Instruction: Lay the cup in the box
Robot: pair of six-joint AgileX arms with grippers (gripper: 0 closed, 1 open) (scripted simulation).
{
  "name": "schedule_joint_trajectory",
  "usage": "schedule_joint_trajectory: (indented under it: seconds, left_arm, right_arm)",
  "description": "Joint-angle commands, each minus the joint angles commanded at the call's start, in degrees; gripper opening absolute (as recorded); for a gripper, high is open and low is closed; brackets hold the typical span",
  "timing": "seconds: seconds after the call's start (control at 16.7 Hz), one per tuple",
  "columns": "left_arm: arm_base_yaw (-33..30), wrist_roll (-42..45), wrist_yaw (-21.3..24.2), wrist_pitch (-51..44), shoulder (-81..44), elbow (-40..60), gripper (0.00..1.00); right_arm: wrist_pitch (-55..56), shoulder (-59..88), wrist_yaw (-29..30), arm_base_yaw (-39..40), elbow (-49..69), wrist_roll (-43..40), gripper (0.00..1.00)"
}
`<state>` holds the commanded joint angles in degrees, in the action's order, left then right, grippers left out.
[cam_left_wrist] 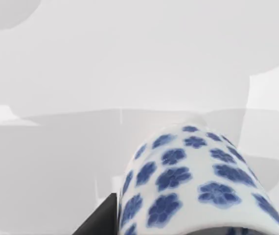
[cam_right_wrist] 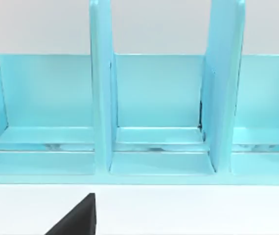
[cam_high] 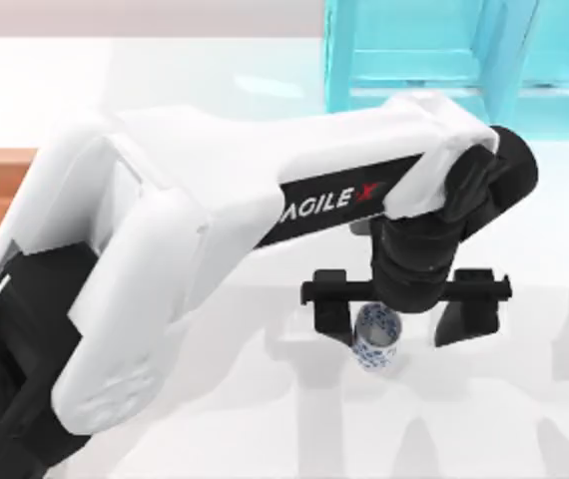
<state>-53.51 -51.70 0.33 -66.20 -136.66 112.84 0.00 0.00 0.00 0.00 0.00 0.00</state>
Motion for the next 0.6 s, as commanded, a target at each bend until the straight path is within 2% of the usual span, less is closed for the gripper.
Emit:
schedule_joint_trajectory:
  seconds: [0.54, 0.6]
  left_arm:
    - [0.0, 0.0, 0.0, 0.0, 0.0, 0.0, 0.02]
    - [0.0, 0.0, 0.0, 0.0, 0.0, 0.0, 0.0]
  right_arm:
    - [0.0, 0.0, 0.0, 0.0, 0.0, 0.0, 1.0]
    - [0.0, 0.0, 0.0, 0.0, 0.0, 0.0, 1.0]
